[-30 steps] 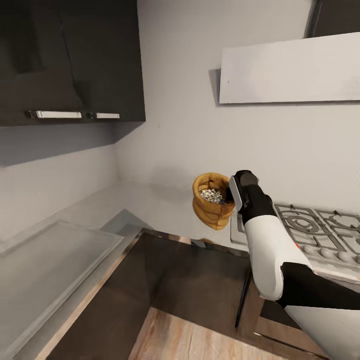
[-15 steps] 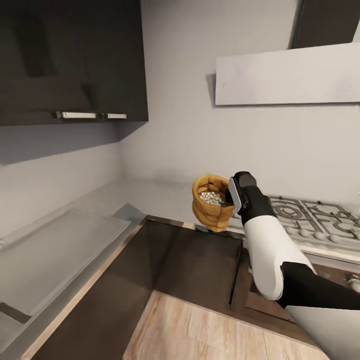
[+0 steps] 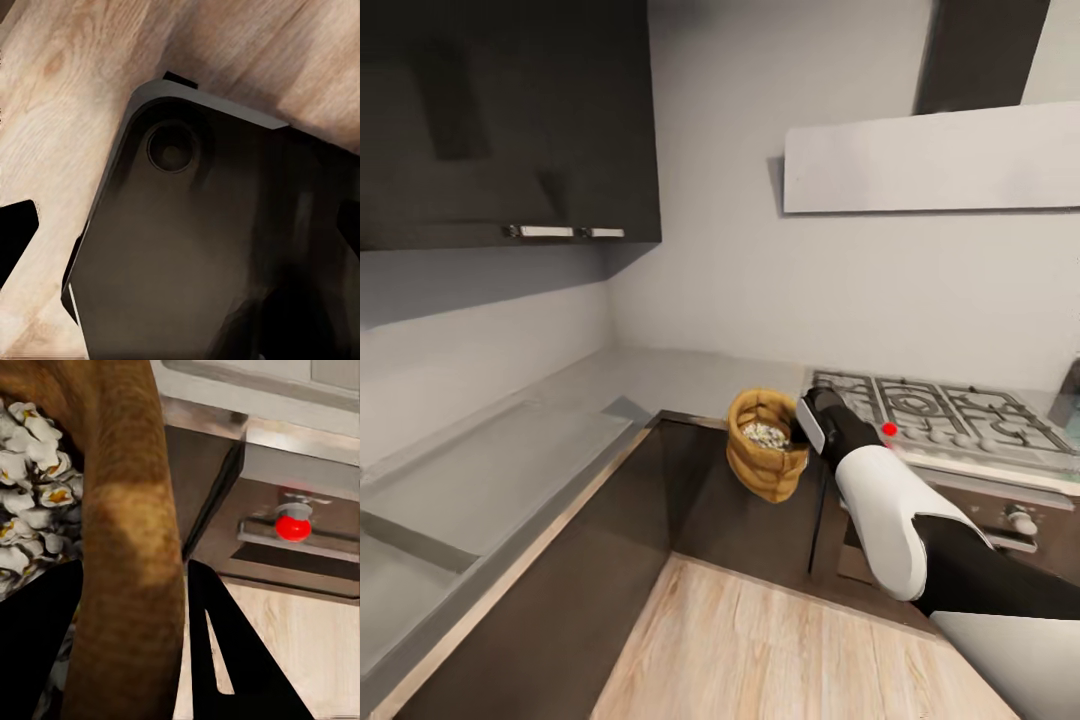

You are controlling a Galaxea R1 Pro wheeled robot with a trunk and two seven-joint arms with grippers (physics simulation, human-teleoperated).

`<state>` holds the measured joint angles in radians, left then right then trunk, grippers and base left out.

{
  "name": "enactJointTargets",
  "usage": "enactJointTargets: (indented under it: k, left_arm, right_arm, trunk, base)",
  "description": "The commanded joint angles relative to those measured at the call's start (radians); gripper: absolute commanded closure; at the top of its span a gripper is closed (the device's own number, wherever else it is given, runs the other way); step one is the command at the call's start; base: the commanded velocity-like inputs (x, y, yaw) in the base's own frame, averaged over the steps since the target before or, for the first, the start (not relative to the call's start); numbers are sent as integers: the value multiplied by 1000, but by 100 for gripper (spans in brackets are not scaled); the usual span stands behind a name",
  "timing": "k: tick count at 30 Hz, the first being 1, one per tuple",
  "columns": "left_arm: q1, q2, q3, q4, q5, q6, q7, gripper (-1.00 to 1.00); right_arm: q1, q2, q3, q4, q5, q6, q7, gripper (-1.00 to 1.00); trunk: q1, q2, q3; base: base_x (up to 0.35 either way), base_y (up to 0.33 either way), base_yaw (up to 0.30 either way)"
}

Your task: In the kitchen, take the popcorn bag from the countertop, put it into the microwave, and heat it until the popcorn is cooked so the cooked popcorn ends up inside the bag.

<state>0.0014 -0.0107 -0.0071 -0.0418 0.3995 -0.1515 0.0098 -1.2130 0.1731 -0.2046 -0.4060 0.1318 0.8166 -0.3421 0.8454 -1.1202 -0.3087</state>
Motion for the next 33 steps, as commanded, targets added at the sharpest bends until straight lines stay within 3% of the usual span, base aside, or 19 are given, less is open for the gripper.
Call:
enactJointTargets:
  k: [1,7,27,33]
  left_arm:
    - [0,0,-1,-1,4,-2,1,-100]
    - [0,0,-1,-1,5,-2,1,-100]
    - [0,0,-2,-1,4,-2,1,-100]
    - [0,1,-4,-1,2,-5,1,-100]
  right_arm:
    - [-1,1,-8,1,-3,1,3,100]
    - [0,1,-8,11,-25,-2,1,100]
    - [0,1,-9,41,-25,-2,-2,100]
    - [-1,1,-9,39,-22,-3,-5,100]
  trunk:
    - [-1,-1,-1]
    - [-1,-1,-1]
    - [-1,-1,-1]
    - [-1,-1,-1]
  base:
    - [-347,0,0]
    - [-344,0,0]
    - [-267,0,0]
    - [-67,0,0]
